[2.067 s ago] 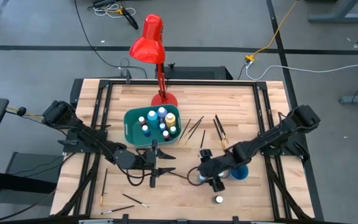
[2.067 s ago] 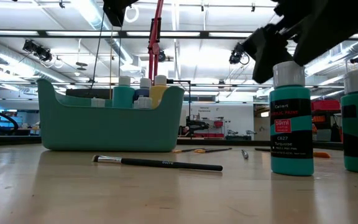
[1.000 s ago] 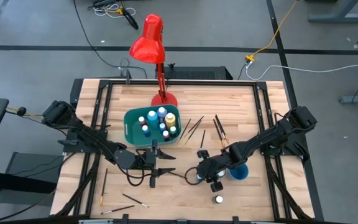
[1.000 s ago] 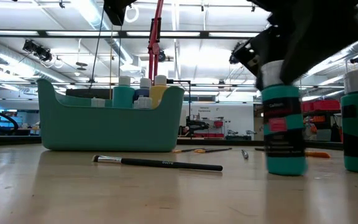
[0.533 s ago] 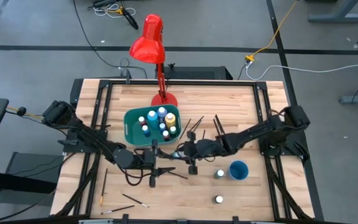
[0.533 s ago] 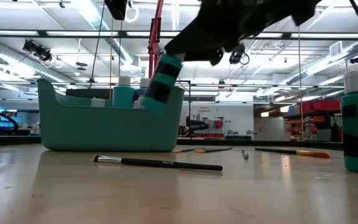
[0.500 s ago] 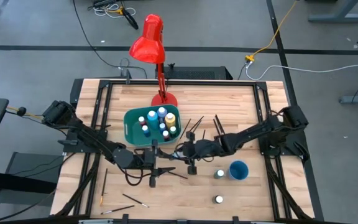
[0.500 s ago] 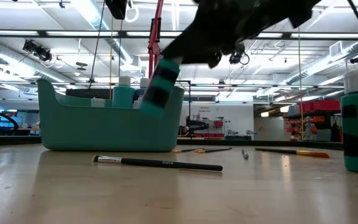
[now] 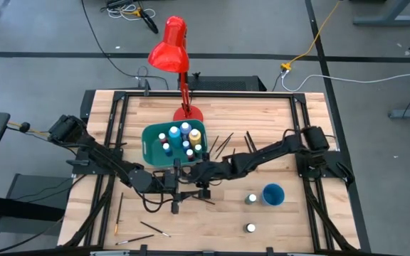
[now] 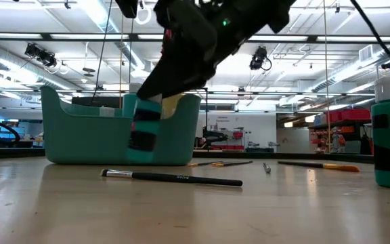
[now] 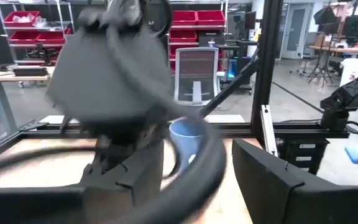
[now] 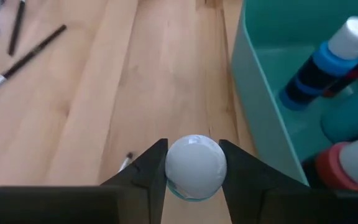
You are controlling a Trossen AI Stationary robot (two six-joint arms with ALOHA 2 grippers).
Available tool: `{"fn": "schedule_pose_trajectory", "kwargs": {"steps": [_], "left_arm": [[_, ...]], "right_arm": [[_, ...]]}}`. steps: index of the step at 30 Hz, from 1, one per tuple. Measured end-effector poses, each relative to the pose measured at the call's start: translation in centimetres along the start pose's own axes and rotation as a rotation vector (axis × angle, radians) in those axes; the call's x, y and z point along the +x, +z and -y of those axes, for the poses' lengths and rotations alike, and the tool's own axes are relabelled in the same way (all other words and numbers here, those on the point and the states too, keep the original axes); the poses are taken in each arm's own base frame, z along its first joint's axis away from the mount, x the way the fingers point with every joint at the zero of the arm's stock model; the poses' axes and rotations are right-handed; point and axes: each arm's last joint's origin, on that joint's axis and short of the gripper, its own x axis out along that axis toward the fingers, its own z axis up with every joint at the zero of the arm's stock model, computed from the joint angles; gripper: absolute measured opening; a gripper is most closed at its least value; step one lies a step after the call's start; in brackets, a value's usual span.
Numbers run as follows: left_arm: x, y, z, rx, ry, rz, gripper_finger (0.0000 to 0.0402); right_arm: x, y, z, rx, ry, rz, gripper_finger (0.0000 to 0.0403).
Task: Pick & Place Paint Supplies
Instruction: Put the small light blue paint bottle into the green bin
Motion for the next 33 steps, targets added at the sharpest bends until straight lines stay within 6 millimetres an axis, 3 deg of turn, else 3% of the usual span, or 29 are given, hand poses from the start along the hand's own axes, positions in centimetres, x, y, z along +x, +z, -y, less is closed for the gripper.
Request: {"fn": "schedule_pose_trajectory", "kwargs": {"steps": [8,14,23,27,33], "left_arm": [[-0.2,-0.1,0.4,0.021,-0.024,-0.007,0.0196],[-0.4,-0.1,0.7,0.021,-0.032,-0.007,0.0196],[-0.6,-0.2,1.0,0.035,-0.013,-0.02,0.0196],[-0.9,-0.7,1.0,0.075,0.077,-0.069,0.0196],[-1.5,-0.7,1.2,0.094,0.189,-0.083,0.0197]], "right_arm": [[0.4,-0.4,0.3,-0.028,0.011,-0.027,0.0139],[0.4,-0.2,0.3,-0.123,0.012,-0.008,0.0177],[0.2,0.5,0.3,-0.115,0.01,0.049,0.024],[-1.6,1.1,0.2,-0.096,0.01,0.026,0.025],[-5.9,2.3,0.0,-0.08,0.018,-0.015,0.0251]]}}
